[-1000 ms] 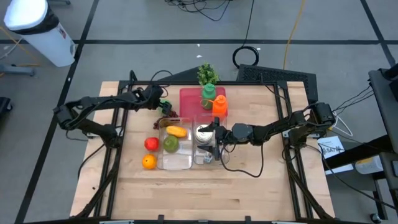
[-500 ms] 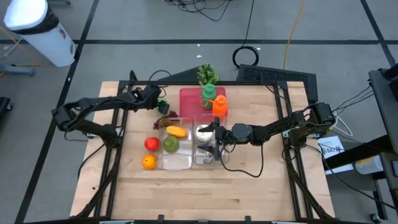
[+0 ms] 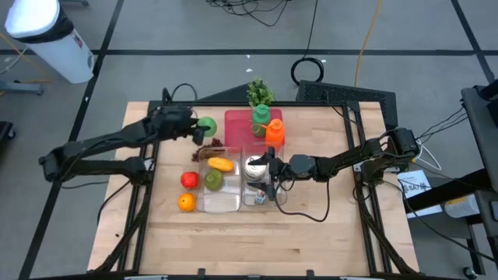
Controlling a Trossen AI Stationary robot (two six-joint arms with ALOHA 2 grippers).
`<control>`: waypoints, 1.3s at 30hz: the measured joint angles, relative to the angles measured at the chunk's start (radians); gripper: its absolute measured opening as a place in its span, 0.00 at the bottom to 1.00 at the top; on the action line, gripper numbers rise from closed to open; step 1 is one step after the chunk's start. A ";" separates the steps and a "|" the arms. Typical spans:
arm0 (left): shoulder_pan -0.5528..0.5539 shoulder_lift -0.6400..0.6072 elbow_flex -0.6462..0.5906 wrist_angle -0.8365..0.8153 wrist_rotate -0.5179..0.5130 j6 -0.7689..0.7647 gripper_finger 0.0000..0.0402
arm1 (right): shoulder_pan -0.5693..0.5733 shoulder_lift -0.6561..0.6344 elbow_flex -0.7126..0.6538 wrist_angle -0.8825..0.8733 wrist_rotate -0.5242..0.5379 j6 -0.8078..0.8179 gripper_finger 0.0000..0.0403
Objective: Pick & Place Food Item
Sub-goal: Put the green apple into the left transparent bin
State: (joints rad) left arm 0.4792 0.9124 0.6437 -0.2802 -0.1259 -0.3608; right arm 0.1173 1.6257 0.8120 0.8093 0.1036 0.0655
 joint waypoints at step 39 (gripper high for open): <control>-0.634 0.326 -0.241 1.524 0.022 0.097 0.59 | 0.047 0.000 0.000 0.343 0.101 -0.459 0.83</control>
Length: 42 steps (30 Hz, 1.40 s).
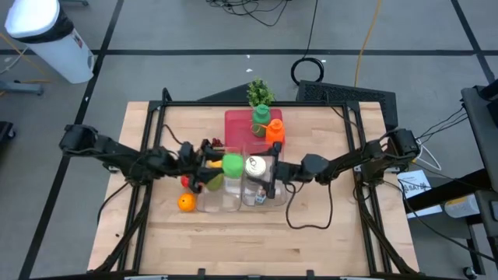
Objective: Pick & Place Food Item
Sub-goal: Put the green apple into the left transparent bin
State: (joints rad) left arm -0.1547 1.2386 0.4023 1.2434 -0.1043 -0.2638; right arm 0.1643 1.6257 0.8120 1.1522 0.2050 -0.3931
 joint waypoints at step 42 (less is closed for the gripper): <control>0.004 0.176 0.149 -0.092 0.114 0.037 0.70 | 0.074 -0.053 0.001 -0.110 -0.028 0.093 0.68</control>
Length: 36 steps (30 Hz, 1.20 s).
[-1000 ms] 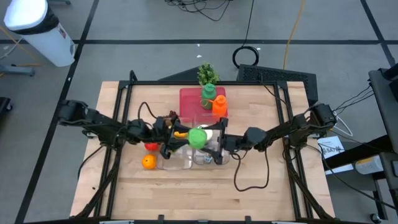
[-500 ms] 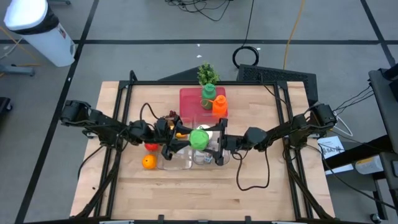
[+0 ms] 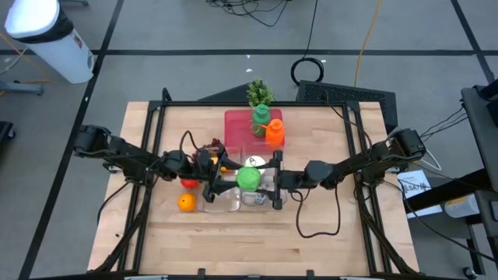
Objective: Pick & Place Food Item
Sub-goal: Put the green apple into the left transparent bin
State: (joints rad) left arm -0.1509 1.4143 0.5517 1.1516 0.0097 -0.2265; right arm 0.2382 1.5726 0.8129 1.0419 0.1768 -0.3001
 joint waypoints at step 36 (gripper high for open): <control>-0.170 0.182 0.418 -0.916 -0.238 0.151 0.92 | 0.051 -0.117 0.186 -0.981 -0.127 0.275 0.68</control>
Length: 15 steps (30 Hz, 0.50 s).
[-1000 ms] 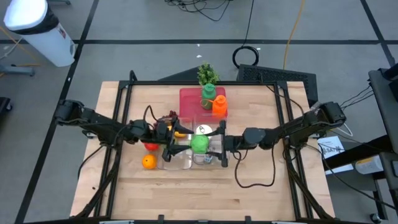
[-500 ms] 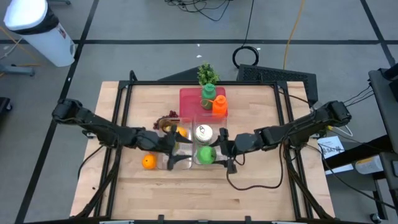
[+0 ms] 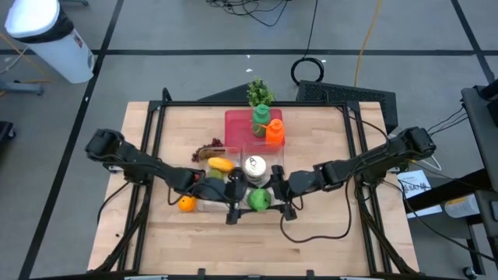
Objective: Pick & Place Food Item
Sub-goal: Put the green apple into the left transparent bin
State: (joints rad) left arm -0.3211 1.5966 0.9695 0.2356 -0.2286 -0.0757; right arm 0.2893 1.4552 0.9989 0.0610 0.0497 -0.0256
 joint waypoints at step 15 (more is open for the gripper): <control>0.042 0.013 0.003 0.024 0.079 0.027 0.71 | -0.001 -0.002 -0.002 0.014 0.005 -0.036 0.66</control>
State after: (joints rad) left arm -0.2786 1.6092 0.9726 0.2598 -0.1499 -0.0490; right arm 0.2882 1.4536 0.9974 0.0755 0.0546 -0.0616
